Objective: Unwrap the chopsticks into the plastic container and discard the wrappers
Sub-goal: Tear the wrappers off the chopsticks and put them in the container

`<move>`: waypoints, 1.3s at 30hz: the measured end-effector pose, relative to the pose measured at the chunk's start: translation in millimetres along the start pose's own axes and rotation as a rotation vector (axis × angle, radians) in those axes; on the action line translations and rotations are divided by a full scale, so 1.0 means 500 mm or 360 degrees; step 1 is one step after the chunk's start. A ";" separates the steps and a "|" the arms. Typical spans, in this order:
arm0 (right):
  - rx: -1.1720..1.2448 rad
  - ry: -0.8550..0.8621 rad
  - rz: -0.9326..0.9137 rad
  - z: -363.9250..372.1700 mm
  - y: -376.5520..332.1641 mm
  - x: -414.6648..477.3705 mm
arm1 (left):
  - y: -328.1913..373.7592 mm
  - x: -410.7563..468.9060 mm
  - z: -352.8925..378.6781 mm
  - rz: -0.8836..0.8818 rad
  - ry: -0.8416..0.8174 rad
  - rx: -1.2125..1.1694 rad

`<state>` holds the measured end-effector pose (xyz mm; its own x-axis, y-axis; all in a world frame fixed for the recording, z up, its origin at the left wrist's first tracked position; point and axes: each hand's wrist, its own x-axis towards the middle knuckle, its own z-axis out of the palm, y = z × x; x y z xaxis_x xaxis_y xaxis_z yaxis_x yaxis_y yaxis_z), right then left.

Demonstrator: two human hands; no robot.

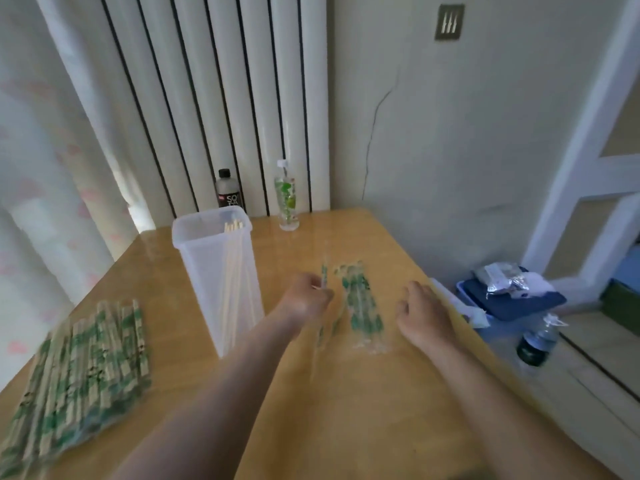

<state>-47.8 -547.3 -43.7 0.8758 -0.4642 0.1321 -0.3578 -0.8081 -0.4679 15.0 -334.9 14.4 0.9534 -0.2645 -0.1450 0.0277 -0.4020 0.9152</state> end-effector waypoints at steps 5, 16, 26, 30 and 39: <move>-0.0285 -0.0095 -0.0152 0.040 0.020 0.011 | -0.014 0.083 0.052 -0.0104 0.0156 0.0193; -0.0300 -0.0075 -0.0189 0.050 0.029 0.016 | -0.021 0.165 0.103 -0.0277 0.0080 0.0444; -0.0297 -0.0072 -0.0183 0.050 0.028 0.013 | -0.004 0.139 0.092 -0.0232 0.0064 0.0511; -0.0294 -0.0065 -0.0186 0.048 0.026 0.011 | -0.006 0.130 0.083 -0.0250 0.0024 0.0504; -0.0282 -0.0073 -0.0172 0.044 0.026 0.009 | -0.011 0.086 0.051 -0.0240 -0.0018 0.0714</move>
<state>-41.3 -551.7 -68.2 0.9246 -0.3578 0.1310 -0.3090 -0.9053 -0.2914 48.3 -366.7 -6.3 0.9452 -0.1826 -0.2705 0.0309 -0.7751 0.6311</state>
